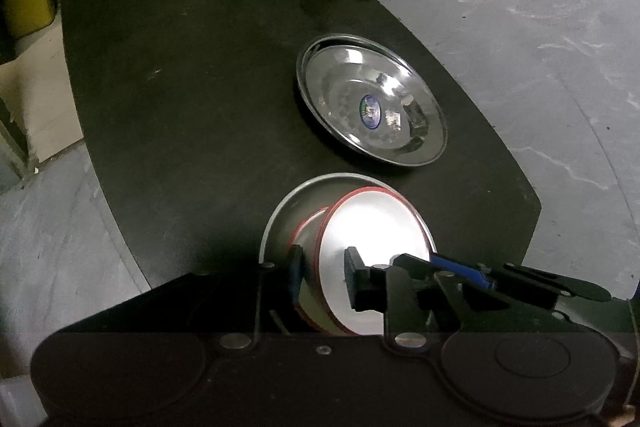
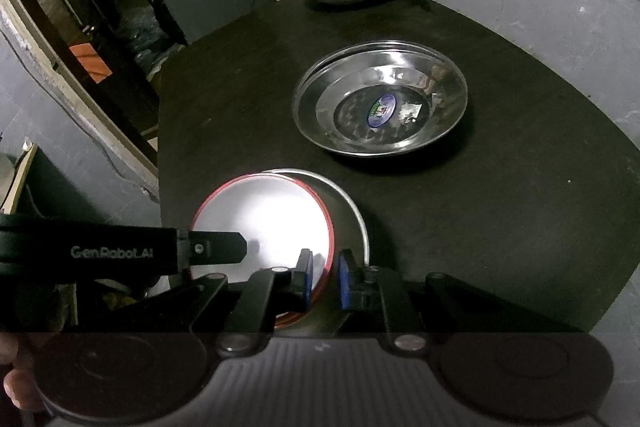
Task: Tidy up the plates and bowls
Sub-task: 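Lower the second white bowl into the steel bowl with both tools, then open both tools and lift them away from the nested bowls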
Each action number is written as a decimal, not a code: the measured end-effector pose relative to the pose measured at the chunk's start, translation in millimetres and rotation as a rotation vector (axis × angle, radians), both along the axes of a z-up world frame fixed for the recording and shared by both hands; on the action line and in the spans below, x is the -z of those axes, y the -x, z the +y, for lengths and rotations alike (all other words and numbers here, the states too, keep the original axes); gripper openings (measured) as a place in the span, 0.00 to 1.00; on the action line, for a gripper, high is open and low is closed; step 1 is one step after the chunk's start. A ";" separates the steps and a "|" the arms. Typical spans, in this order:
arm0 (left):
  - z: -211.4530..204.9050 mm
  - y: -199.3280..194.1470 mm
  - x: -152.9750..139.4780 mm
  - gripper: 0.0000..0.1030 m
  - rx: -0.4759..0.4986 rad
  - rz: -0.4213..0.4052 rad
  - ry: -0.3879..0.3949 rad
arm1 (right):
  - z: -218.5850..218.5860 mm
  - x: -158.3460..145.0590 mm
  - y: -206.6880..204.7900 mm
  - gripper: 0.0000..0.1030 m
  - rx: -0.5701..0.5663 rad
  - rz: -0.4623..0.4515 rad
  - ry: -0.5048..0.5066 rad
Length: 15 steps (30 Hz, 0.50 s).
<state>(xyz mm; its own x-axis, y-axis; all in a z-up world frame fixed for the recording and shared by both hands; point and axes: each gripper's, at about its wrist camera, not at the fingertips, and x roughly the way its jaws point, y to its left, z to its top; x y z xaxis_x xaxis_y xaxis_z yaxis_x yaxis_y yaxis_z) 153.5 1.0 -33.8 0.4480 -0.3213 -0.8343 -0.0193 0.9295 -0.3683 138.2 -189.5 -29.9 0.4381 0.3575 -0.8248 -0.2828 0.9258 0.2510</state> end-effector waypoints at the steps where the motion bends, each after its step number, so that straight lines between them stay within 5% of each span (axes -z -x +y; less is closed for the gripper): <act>1: -0.2 0.0 -0.4 0.26 0.003 -0.001 0.001 | -0.6 -0.1 0.2 0.16 0.004 -0.001 -0.001; 5: 0.3 1.9 -3.5 0.31 0.012 -0.016 0.005 | -2.0 -0.3 2.8 0.17 0.019 -0.005 -0.008; 8: 1.8 6.1 -9.4 0.49 0.004 -0.050 -0.005 | -2.7 -1.1 5.1 0.17 0.031 -0.010 -0.013; 15: 15.9 17.9 -17.3 0.60 -0.013 -0.101 0.034 | -3.9 -6.8 12.9 0.22 0.063 -0.039 -0.022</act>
